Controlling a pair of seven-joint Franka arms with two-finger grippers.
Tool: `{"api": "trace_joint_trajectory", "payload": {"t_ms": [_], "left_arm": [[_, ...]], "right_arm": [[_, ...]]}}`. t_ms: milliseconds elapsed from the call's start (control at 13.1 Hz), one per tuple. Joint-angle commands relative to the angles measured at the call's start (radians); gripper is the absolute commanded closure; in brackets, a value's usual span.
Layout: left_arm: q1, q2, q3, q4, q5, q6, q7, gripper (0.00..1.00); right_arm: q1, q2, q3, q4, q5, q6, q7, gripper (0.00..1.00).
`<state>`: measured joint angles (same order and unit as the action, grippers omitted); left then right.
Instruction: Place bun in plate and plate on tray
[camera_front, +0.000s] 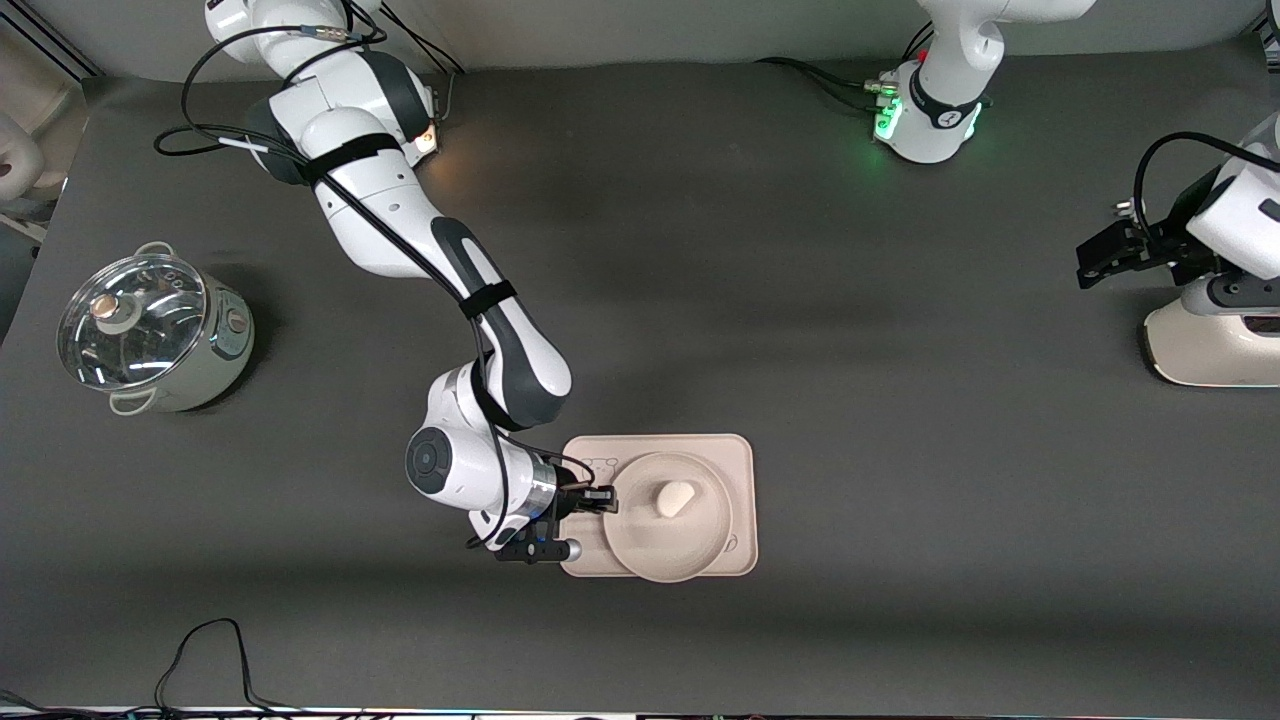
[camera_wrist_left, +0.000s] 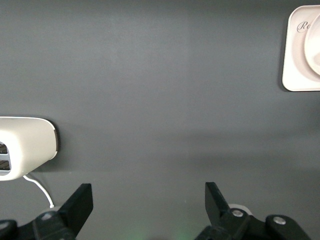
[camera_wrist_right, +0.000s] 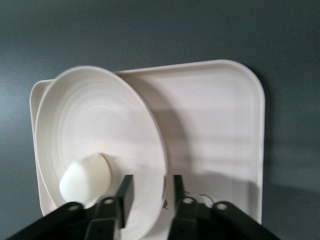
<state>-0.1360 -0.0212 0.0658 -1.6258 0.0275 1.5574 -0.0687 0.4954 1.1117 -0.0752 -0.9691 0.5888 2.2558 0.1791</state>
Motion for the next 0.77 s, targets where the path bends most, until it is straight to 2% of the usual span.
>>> {"api": "trace_joint_trajectory", "payload": {"t_ms": [0,153,383,536,689], "left_arm": [[0.067,-0.022,-0.070,-0.019,-0.006,-0.008,0.009,0.00],[0.088,-0.022,-0.077,-0.017,-0.008,-0.013,0.009,0.00],[0.113,-0.023,-0.103,-0.014,-0.011,-0.022,0.009,0.00],[0.113,-0.023,-0.103,-0.009,-0.011,-0.022,0.009,0.00],[0.115,-0.023,-0.104,-0.009,-0.009,-0.023,0.009,0.00]], "right_arm": [[-0.001,-0.016,-0.006,0.038,-0.006,-0.024,0.023,0.00],[-0.014,-0.076,-0.011,0.033,-0.102,-0.059,0.025,0.00],[-0.075,-0.247,-0.044,-0.063,-0.119,-0.189,0.017,0.00],[-0.092,-0.344,-0.105,-0.079,-0.141,-0.353,0.011,0.00],[-0.093,-0.432,-0.175,-0.080,-0.211,-0.497,0.007,0.00]]}}
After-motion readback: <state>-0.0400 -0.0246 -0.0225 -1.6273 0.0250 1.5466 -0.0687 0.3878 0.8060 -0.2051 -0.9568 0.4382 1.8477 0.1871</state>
